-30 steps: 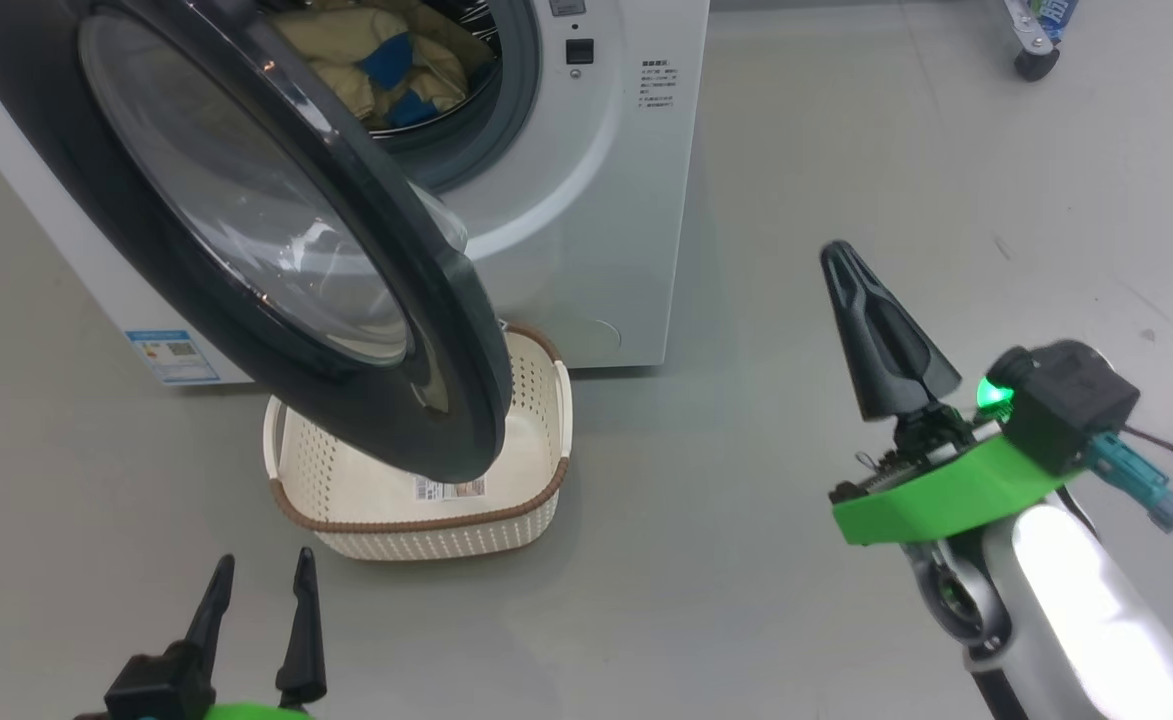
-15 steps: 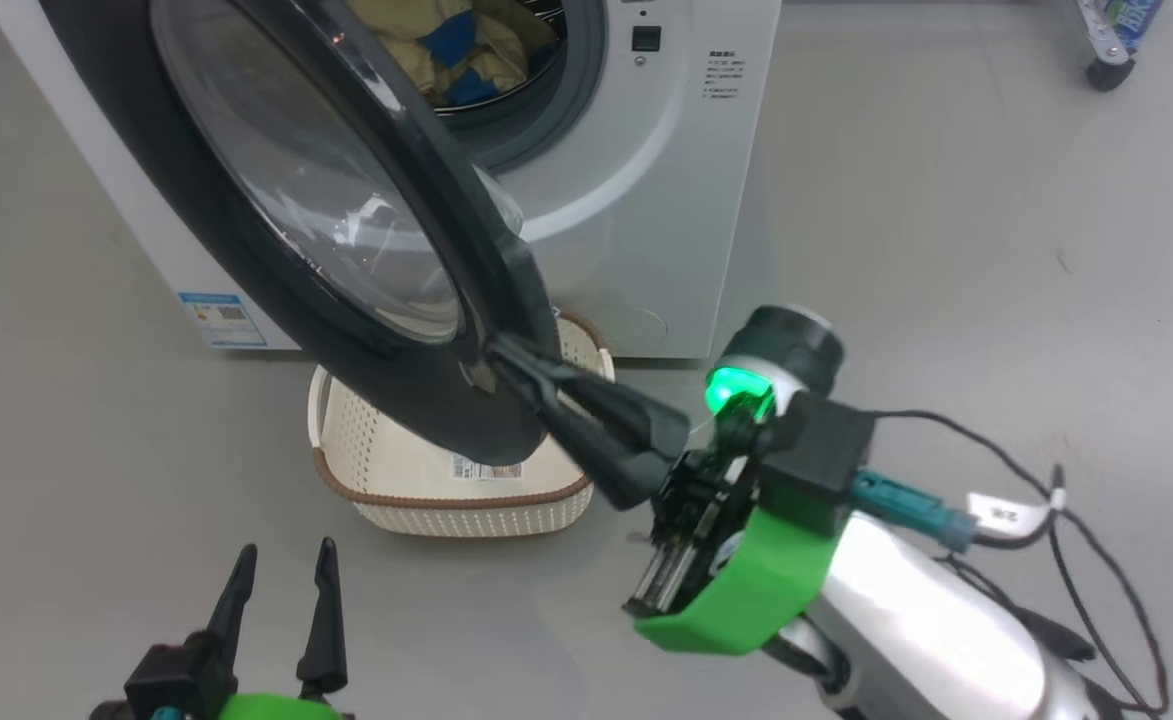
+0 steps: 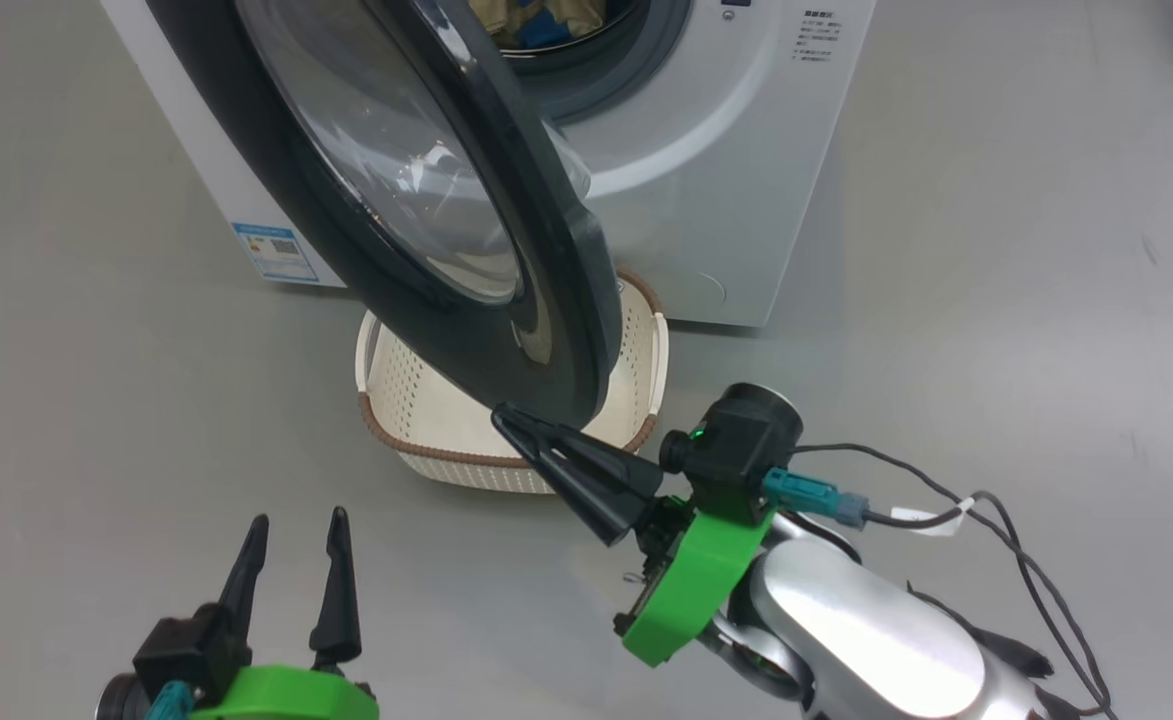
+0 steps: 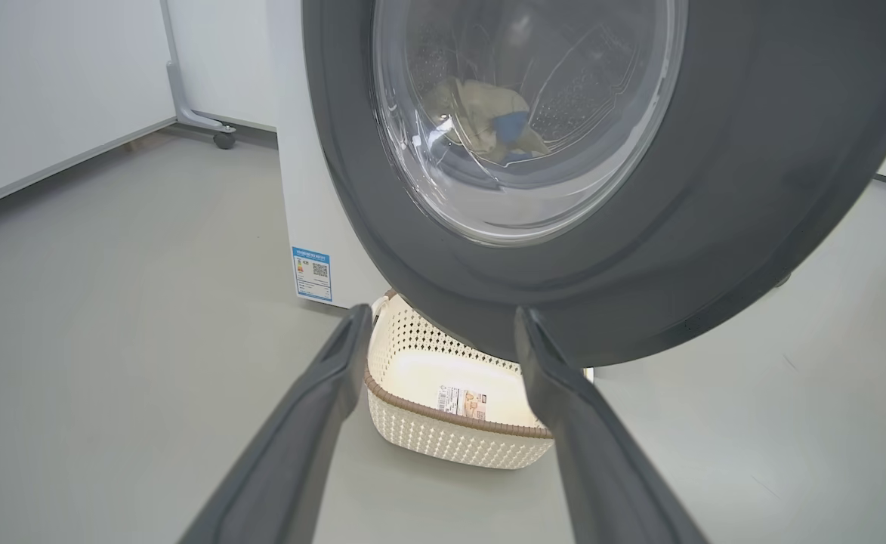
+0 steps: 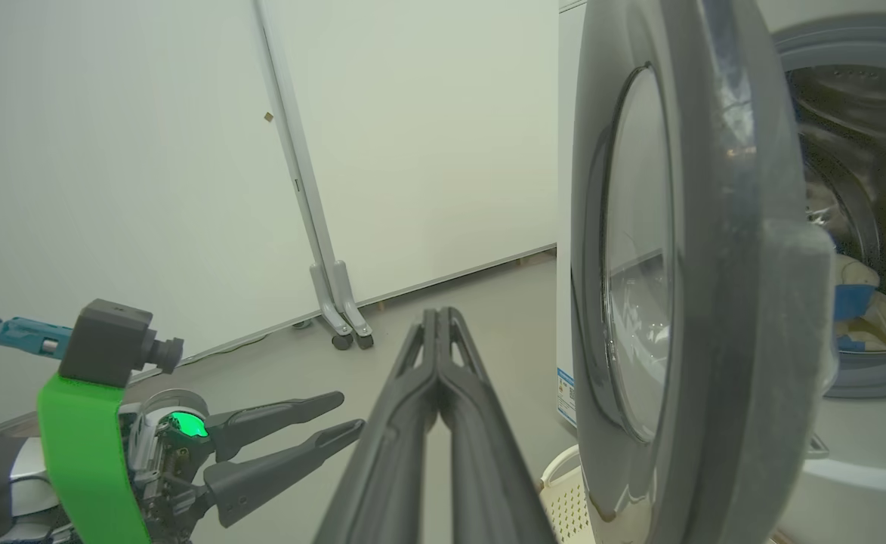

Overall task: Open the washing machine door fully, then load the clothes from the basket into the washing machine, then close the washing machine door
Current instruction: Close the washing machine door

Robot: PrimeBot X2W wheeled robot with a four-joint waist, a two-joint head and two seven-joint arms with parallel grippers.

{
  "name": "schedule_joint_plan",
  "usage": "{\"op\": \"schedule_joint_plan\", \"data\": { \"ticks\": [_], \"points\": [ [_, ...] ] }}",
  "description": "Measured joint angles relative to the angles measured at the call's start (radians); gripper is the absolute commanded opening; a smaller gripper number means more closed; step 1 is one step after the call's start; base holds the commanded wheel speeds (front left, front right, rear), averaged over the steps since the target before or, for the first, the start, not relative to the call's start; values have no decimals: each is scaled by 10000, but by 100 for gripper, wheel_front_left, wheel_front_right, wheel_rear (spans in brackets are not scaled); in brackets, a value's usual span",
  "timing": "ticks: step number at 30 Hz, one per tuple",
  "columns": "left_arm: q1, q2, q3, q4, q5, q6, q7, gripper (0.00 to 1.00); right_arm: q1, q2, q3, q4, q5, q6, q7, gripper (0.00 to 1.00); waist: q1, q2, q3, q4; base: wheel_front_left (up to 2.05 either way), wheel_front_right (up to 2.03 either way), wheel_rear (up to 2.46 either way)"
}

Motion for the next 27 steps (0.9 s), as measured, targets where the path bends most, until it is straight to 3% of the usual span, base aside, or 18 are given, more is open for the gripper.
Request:
{"op": "schedule_joint_plan", "data": {
  "ticks": [15, 27],
  "points": [
    [-452, -2, -215, -38, 69, 13, 0, 100, -362, 67, -681, 800, 247, 0, 0, 0, 0, 0, 780, 344, 0, 0, 0],
    [-745, -6, -165, -44, 268, -27, 0, 100, -511, 77, -1039, 813, 318, 0, 0, 0, 1, 0, 1352, 236, 0, 0, 0]
  ]
}}
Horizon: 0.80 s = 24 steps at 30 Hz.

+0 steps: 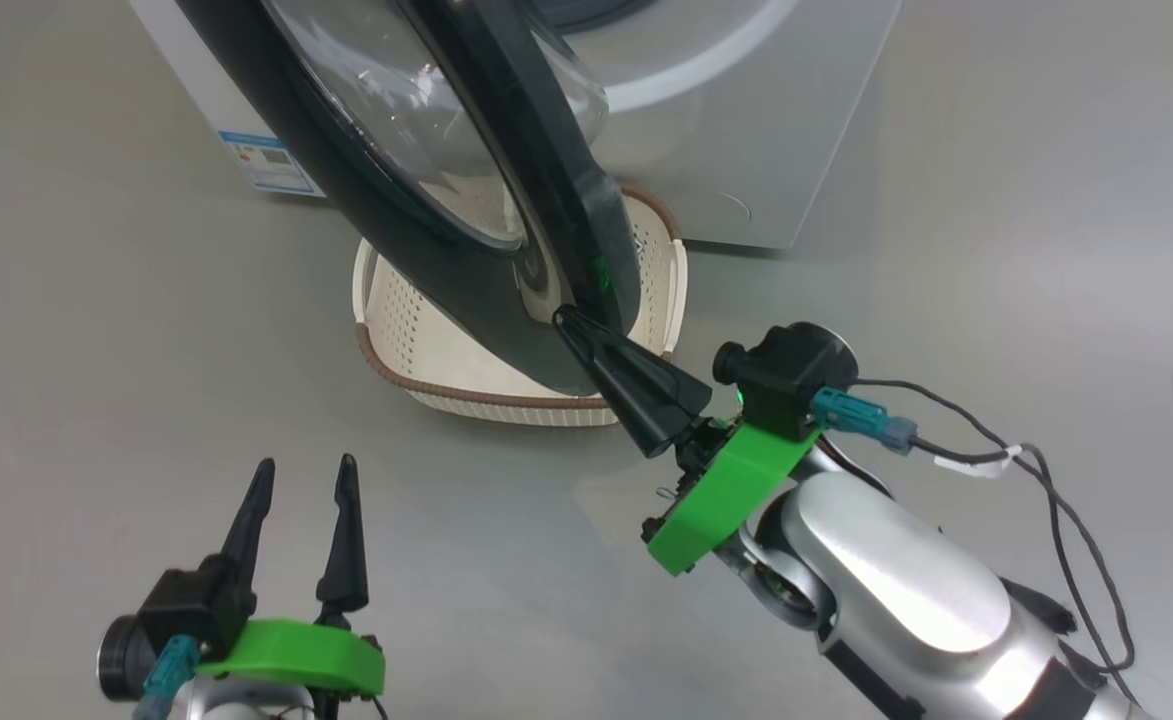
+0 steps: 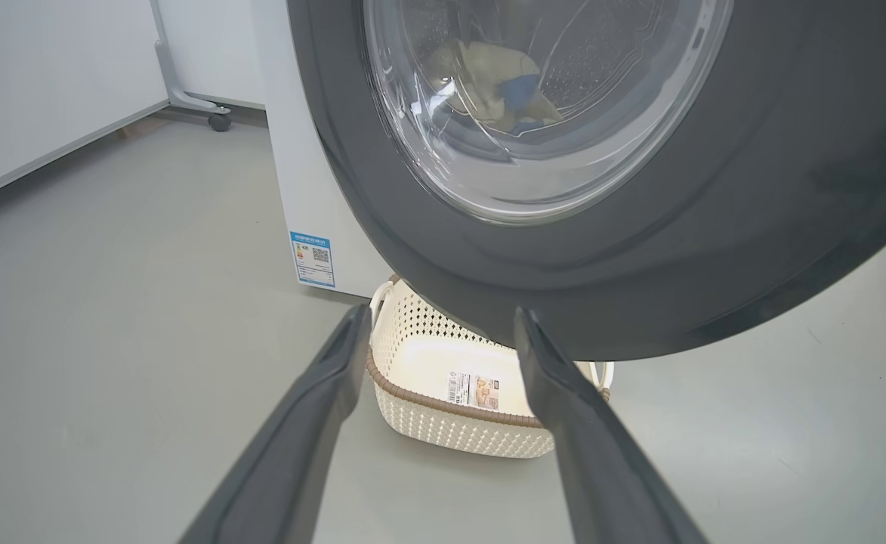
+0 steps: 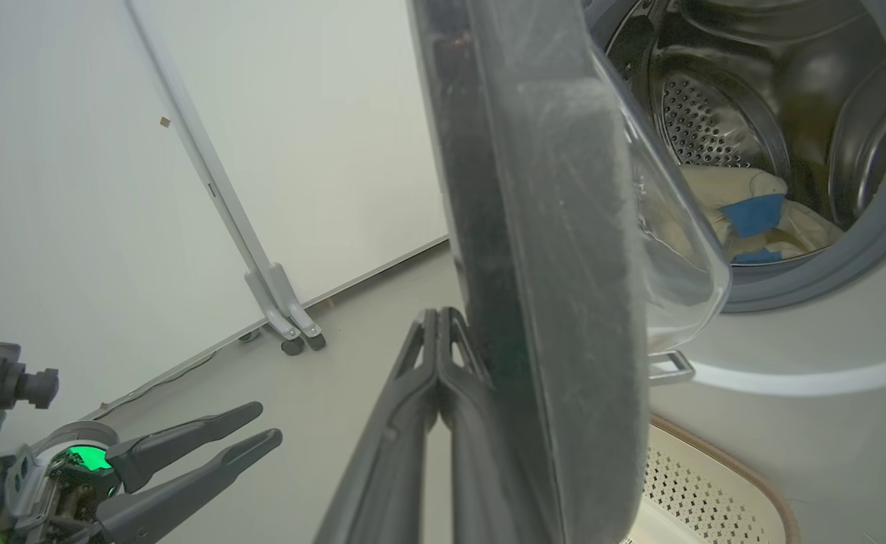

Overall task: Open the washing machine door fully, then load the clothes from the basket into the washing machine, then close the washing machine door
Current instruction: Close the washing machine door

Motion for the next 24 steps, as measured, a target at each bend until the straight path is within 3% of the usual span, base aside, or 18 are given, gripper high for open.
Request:
{"op": "schedule_joint_plan", "data": {
  "ticks": [24],
  "points": [
    [-399, -8, 224, -261, 178, -6, 0, 100, -574, 17, -1112, -253, 8, 2, 0, 0, 0, 0, 801, -389, 0, 0, 0]
  ]
}}
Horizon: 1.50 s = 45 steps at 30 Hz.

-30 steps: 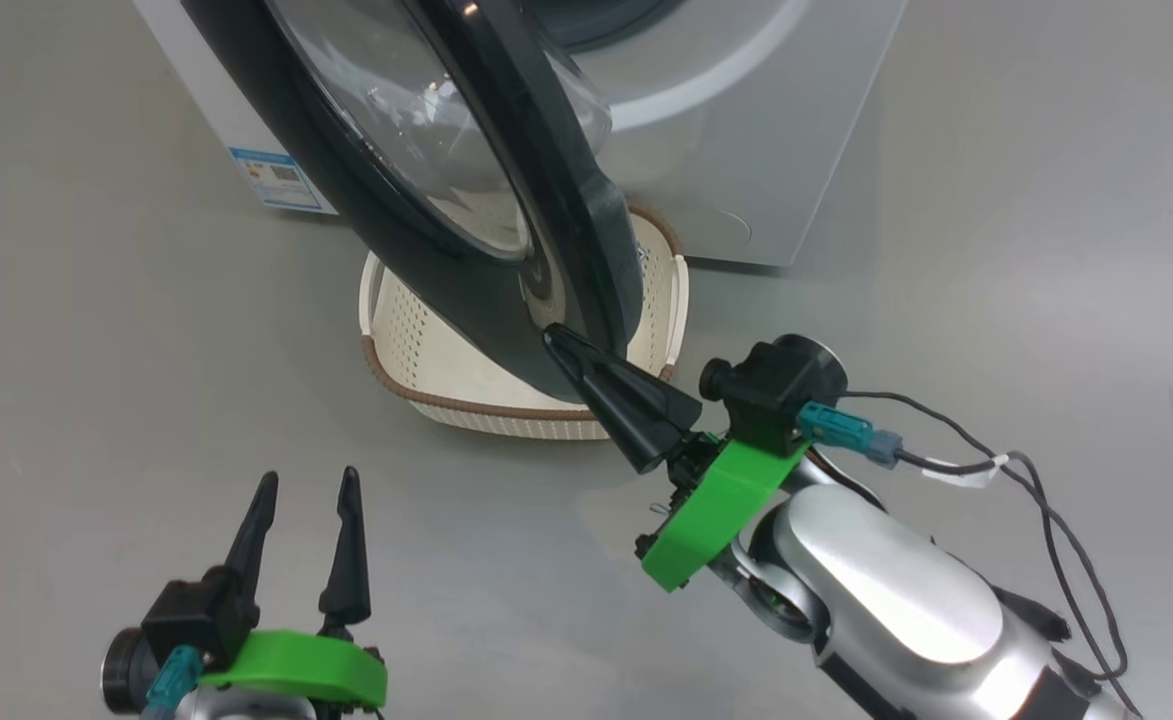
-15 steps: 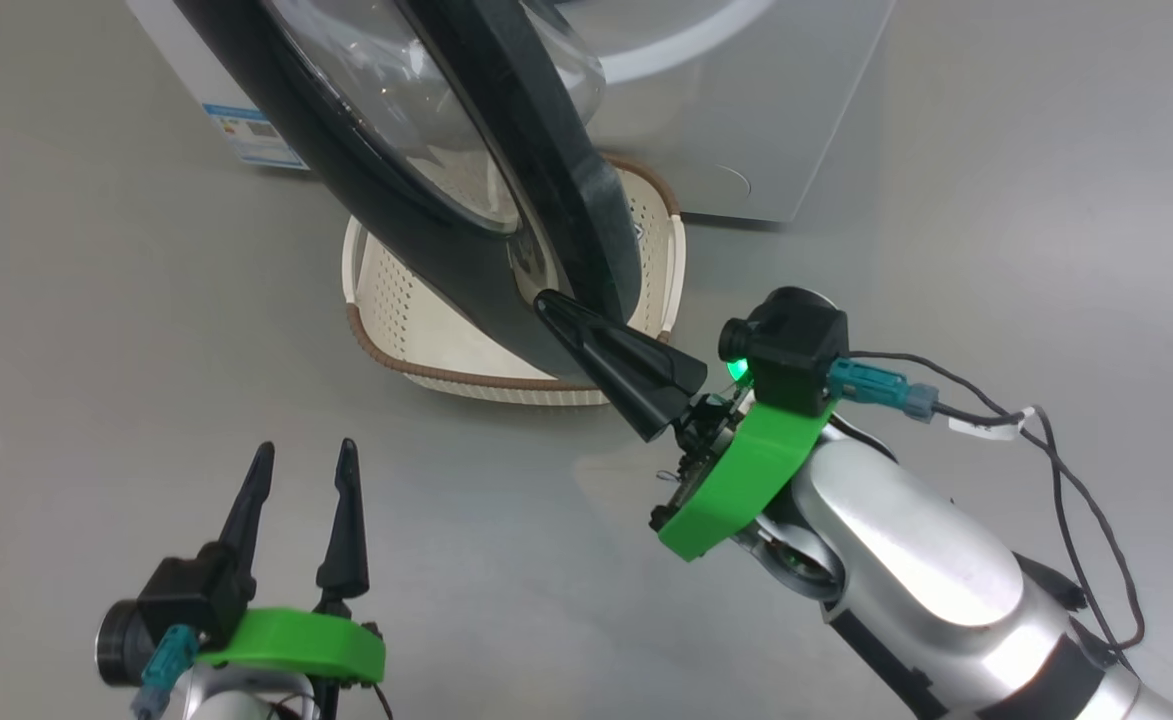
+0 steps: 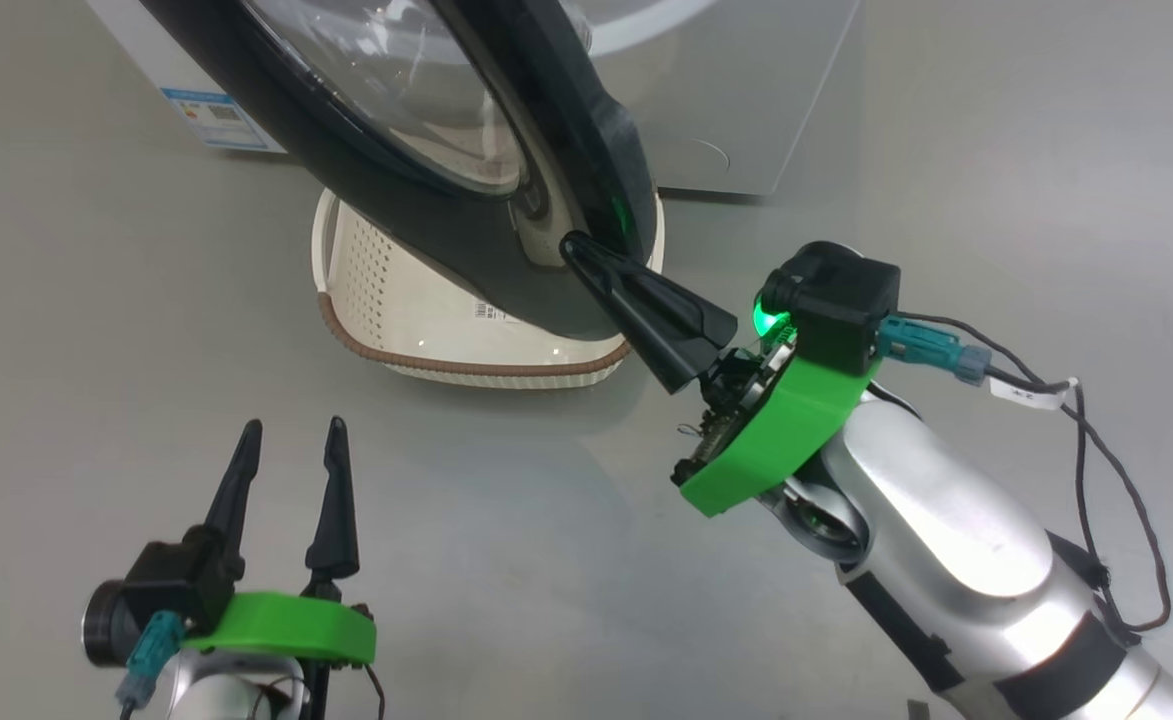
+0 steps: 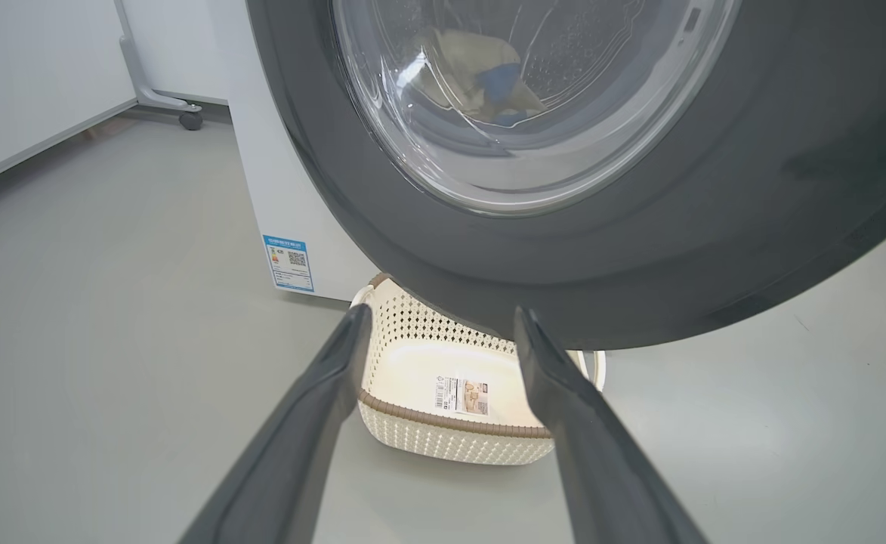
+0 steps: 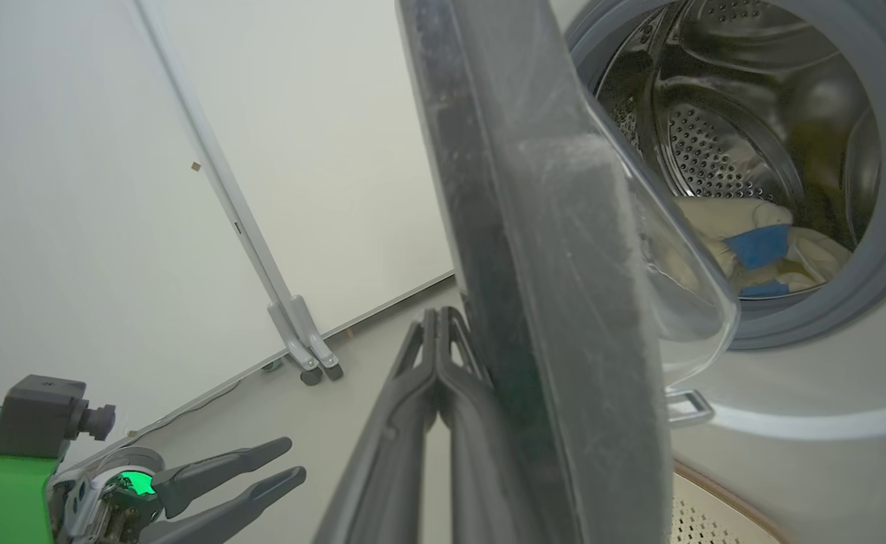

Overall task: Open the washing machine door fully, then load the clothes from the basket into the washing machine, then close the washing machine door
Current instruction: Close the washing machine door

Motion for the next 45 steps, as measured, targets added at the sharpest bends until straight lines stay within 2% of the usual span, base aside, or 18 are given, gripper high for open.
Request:
{"op": "schedule_joint_plan", "data": {
  "ticks": [19, 37, 45],
  "points": [
    [-264, -15, -59, -245, 0, -69, 0, 100, -871, 8, -1371, 77, -337, 0, 0, 0, 1, 0, 858, 249, 0, 0, 0],
    [-612, -23, -543, -596, 157, -73, 0, 100, -2277, 0, -2571, 236, -959, 2, -2, 0, 0, 0, 1702, 268, 0, 0, 0],
    [-671, -25, -617, -809, 224, -73, 0, 100, -2967, -301, -2918, 278, -1143, 2, -2, 0, 0, 0, 2150, 407, 0, 0, 0]
  ]
}}
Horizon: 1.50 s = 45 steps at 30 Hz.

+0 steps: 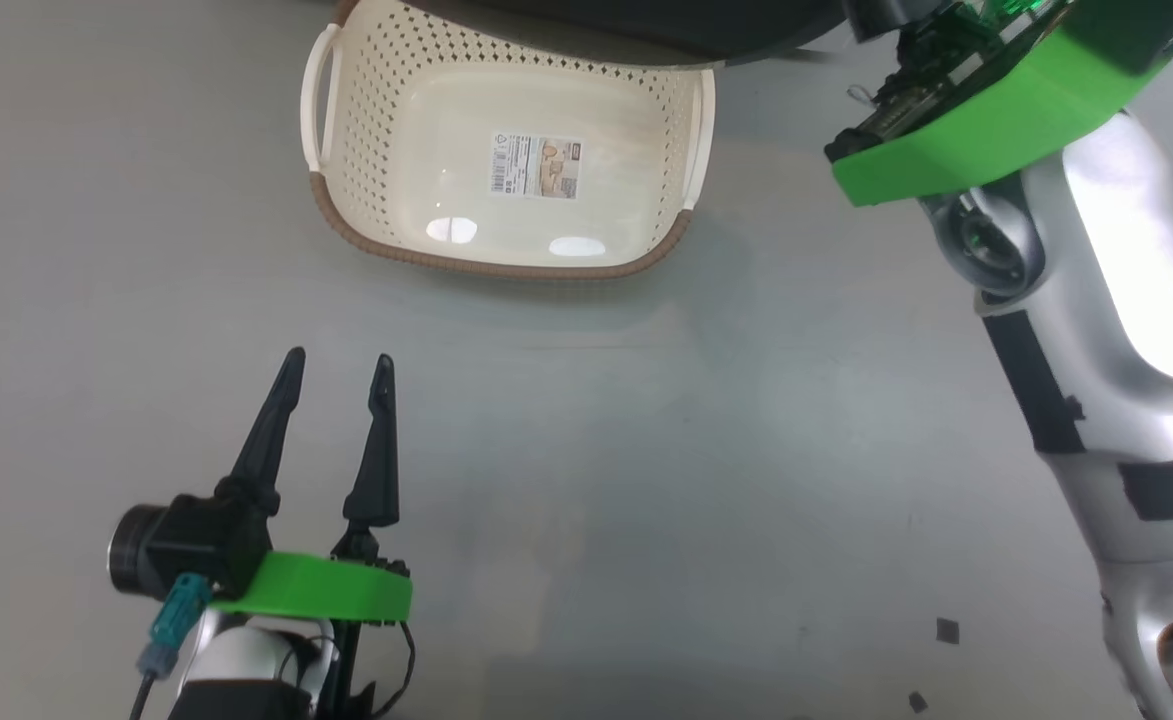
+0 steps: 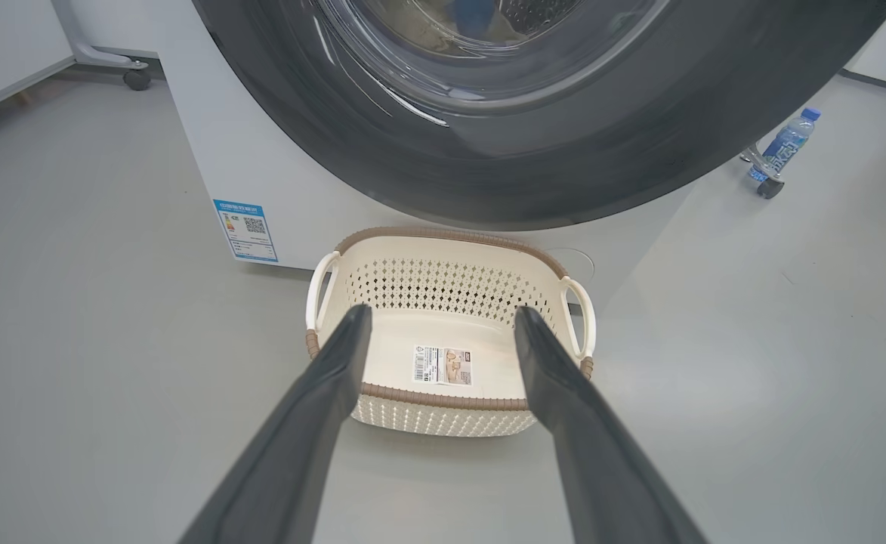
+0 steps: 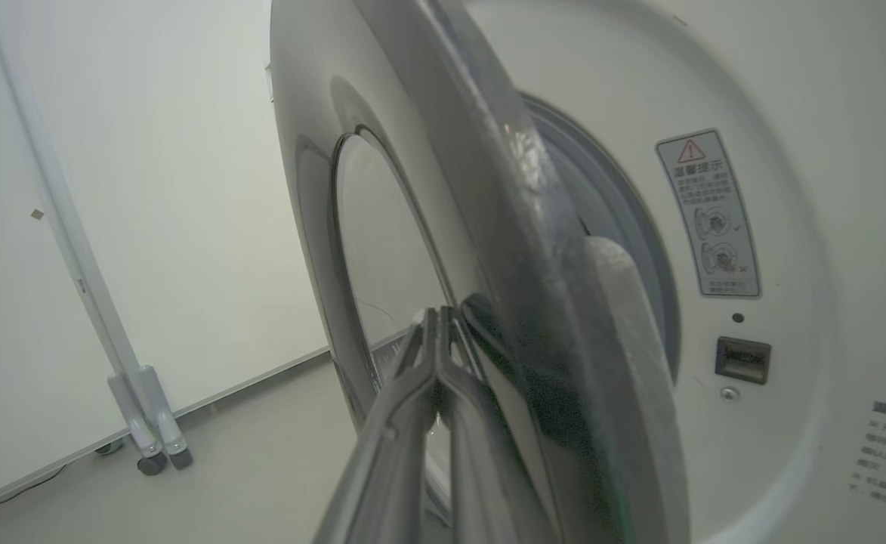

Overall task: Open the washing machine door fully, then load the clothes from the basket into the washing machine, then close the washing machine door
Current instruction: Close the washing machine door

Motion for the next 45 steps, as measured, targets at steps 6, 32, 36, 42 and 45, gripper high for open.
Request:
{"op": "schedule_joint_plan", "data": {
  "ticks": [6, 32, 36, 42, 45],
  "points": [
    [1, 0, -136, -142, 75, -2, 0, 100, -565, -255, -278, 42, -75, 0, 0, 0, 0, 0, 345, 102, 0, 0, 0],
    [-400, -19, -1164, -662, 148, 10, -2, 100, -2916, -1200, -1478, 1137, -888, 13, -46, 0, 0, 0, 1606, 1038, 0, 0, 0],
    [-418, -25, -1233, -660, -10, 15, -2, 100, -2980, -1243, -1473, 1223, -988, 29, -48, 0, 0, 0, 1637, 1132, 0, 0, 0],
    [-453, -25, -1229, -639, -94, 186, -2, 100, -2975, -1244, -1388, 1321, -1057, 29, -59, 0, 0, 0, 1557, 1081, 0, 0, 0],
    [-473, -25, -1198, -616, -96, 192, -2, 100, -2942, -1210, -1352, 1304, -1049, 29, -59, 0, 0, 0, 1488, 989, 0, 0, 0]
  ]
}}
